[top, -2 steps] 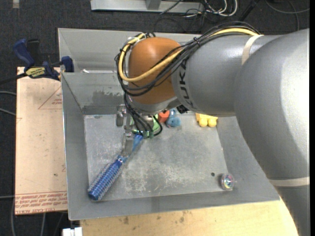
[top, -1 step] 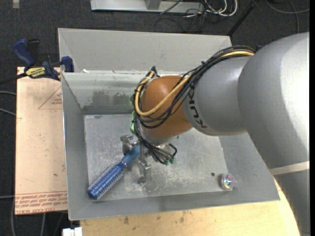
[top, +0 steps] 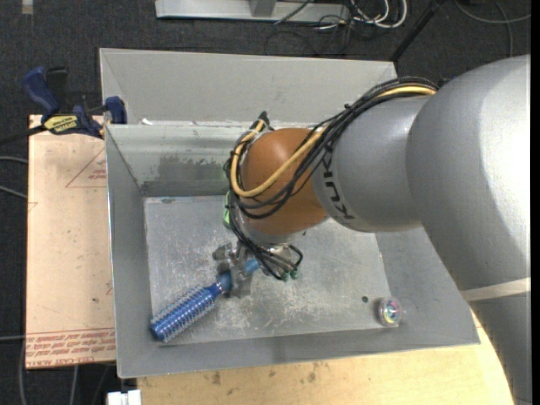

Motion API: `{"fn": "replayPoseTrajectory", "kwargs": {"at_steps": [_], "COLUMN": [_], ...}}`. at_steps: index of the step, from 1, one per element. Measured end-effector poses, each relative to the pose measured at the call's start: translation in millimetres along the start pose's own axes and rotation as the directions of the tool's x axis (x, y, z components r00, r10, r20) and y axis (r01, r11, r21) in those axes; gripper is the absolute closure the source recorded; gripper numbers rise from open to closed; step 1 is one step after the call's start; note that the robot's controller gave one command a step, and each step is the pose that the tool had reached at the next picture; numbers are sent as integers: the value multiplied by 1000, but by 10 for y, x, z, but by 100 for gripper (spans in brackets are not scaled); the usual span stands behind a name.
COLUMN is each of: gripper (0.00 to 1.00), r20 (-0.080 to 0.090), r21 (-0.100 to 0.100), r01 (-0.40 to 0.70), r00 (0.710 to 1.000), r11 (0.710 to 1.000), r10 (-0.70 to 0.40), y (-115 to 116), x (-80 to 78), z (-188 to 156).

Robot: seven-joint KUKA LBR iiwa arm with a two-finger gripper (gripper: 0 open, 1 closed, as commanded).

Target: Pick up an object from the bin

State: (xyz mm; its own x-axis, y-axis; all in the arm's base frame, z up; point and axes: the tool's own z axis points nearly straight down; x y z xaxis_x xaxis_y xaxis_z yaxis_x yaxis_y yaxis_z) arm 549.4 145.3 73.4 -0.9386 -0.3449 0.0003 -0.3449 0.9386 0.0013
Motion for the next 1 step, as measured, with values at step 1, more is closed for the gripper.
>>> {"fn": "replayPoseTrajectory", "kwargs": {"at_steps": [1], "gripper": [100], "r20": [10], "r21": [1], "r01": [7], "r00": [1000], "r11": [1000], "r10": [-7], "y": [215], "x": [11], "z": [-1425]}}
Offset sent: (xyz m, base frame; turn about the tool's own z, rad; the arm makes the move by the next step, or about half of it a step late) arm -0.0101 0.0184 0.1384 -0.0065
